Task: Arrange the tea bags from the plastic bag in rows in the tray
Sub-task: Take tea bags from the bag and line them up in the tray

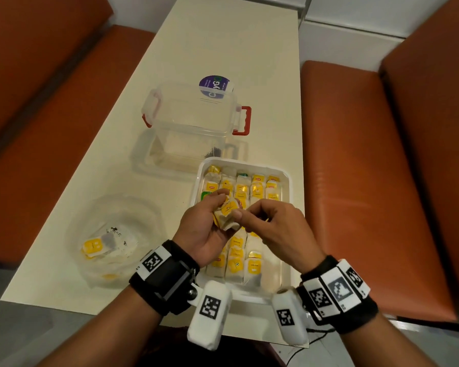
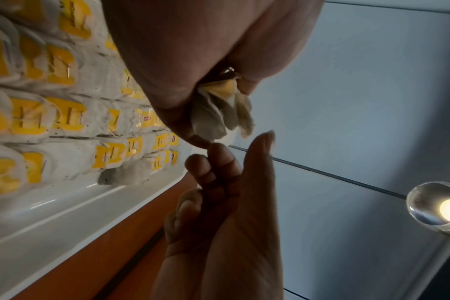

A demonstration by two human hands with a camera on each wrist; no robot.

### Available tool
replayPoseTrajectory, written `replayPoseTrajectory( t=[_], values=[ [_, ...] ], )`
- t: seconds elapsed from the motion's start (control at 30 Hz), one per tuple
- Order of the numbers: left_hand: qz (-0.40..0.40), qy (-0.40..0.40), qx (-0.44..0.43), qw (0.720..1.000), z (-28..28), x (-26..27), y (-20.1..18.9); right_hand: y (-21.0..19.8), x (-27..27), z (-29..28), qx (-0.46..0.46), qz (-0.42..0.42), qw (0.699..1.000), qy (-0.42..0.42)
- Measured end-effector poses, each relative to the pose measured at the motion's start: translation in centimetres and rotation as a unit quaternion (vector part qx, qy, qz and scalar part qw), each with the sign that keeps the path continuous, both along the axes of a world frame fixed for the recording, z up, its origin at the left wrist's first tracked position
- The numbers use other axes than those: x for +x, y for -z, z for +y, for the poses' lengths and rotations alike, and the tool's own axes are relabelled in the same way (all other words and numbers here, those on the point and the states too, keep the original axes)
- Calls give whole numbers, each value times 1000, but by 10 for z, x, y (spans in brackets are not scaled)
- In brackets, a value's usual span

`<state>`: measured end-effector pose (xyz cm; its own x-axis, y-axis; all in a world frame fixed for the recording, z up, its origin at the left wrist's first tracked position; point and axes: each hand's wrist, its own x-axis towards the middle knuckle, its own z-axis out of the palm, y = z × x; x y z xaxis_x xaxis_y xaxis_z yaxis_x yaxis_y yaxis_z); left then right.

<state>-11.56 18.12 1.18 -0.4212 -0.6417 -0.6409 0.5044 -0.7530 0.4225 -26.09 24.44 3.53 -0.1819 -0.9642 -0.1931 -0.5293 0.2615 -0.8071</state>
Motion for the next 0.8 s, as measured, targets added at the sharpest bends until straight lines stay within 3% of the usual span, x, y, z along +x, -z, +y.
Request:
replayPoseTrajectory(
  t=[0.23, 0.53, 0.8],
  values=[
    [10, 16, -39, 999, 9, -8, -5, -1, 9, 3, -8, -15, 997, 76],
    [-34, 88, -95, 991, 13, 1, -7, -6, 5, 3, -26, -66, 993, 96],
    [-21, 143, -81, 986, 6, 15, -3, -21, -2, 3, -17, -100, 991, 87]
  ],
)
